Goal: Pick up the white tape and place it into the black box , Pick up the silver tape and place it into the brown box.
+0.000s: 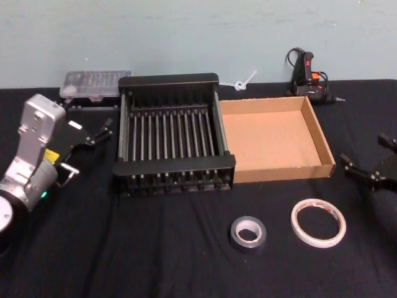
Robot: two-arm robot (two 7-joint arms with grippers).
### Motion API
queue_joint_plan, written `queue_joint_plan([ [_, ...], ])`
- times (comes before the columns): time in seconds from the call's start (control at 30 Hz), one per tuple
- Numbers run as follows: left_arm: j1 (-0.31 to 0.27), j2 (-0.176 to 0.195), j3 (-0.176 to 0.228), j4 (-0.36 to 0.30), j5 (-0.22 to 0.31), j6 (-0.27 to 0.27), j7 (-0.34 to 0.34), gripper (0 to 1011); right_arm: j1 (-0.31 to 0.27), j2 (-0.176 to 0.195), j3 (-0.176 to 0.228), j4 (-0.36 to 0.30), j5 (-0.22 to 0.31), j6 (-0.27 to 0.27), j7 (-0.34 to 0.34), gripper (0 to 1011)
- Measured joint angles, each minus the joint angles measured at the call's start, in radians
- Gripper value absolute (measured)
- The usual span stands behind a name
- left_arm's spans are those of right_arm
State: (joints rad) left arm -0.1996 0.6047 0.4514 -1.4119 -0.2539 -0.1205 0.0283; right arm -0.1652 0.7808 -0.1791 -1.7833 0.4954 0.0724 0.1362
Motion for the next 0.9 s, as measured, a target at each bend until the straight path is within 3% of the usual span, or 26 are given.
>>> queue_joint_plan([
  [0.17, 0.0, 0.0, 0.0, 0.0, 0.0, 0.0, 0.0, 1002, -0.049, 0.007, 0.019, -0.028, 0.029, 0.031, 0.033, 1002],
  [0.4, 0.0, 0.0, 0.0, 0.0, 0.0, 0.0, 0.0, 1001, -0.063, -0.005, 0.013, -0.026, 0.05, 0.087, 0.068, 1002],
  [0.9, 0.0, 0.0, 0.0, 0.0, 0.0, 0.0, 0.0, 1001, -0.026, -0.051, -0.019, 0.028, 0.0, 0.144, 0.093, 1003],
])
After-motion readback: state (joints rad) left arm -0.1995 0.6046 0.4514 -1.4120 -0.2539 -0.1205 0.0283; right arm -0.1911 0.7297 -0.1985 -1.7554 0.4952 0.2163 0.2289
